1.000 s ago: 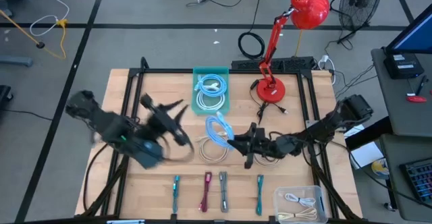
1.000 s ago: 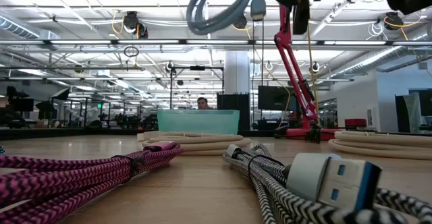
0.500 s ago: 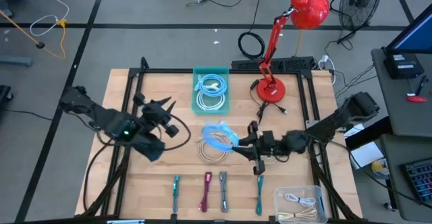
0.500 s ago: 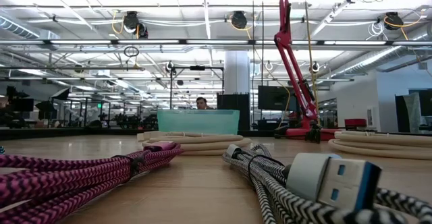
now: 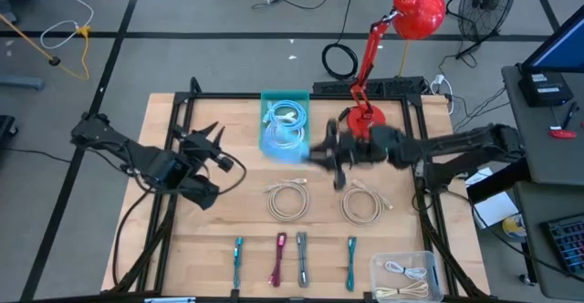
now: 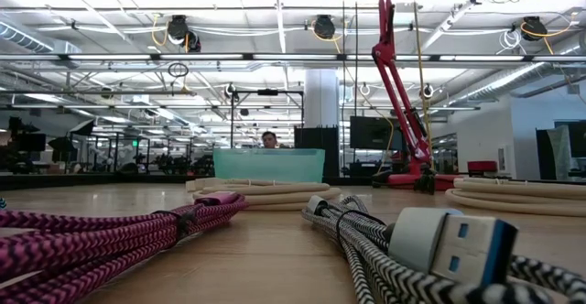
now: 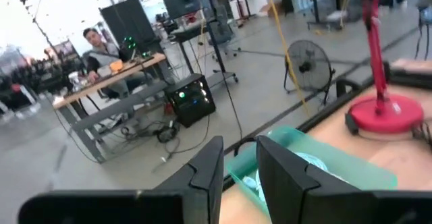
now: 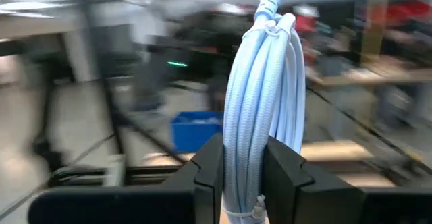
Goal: Pick & Place USB Port
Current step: Put the blue HDMI cable into the green bin
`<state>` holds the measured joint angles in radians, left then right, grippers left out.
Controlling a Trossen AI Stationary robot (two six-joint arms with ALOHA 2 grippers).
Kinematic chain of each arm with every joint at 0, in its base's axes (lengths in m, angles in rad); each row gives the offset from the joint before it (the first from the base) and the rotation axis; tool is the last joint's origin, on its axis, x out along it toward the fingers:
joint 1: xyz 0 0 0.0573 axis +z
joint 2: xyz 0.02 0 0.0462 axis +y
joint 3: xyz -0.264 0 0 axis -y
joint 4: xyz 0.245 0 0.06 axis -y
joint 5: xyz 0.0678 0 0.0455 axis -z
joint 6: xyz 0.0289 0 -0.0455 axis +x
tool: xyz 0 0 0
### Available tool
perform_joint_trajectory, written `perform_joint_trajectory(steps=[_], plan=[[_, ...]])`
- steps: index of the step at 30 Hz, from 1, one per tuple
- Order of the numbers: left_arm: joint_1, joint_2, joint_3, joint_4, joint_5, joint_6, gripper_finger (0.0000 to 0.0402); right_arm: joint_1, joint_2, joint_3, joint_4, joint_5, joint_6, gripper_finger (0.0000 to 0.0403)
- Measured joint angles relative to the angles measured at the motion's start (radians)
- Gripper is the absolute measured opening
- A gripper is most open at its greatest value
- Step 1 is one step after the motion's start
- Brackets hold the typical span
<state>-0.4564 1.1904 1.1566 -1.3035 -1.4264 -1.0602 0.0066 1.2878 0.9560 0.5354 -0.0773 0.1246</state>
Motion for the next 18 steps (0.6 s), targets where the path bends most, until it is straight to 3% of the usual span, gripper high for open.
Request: perform_joint_trajectory(steps=[6,9,11,13,16,18], plan=[[0.001,-0.161,-0.119,0.127,-0.017,-0.008,0.0092,-0.225,-0.006,-0.001,-0.006,-0.003,0.156,0.0057],[0.001,-0.218,-0.182,0.303,0.008,0.142,0.0092,-0.295,-0.006,-0.001,0.007,-0.024,0.188,0.0057],[0.003,-0.243,-0.228,0.476,0.058,0.33,0.0092,-0.328,-0.004,-0.001,0.014,-0.058,0.214,0.0057],[0.023,-0.263,-0.278,0.707,0.166,0.588,0.0092,-0.35,0.0,-0.001,0.03,-0.09,0.237,0.0057],[0.098,-0.287,-0.361,1.135,0.496,0.966,0.0092,-0.364,0.004,-0.001,0.043,-0.14,0.265,0.0057],[0.157,-0.29,-0.408,1.36,0.691,1.091,0.0092,-0.355,0.004,-0.001,0.044,-0.181,0.277,0.0057]])
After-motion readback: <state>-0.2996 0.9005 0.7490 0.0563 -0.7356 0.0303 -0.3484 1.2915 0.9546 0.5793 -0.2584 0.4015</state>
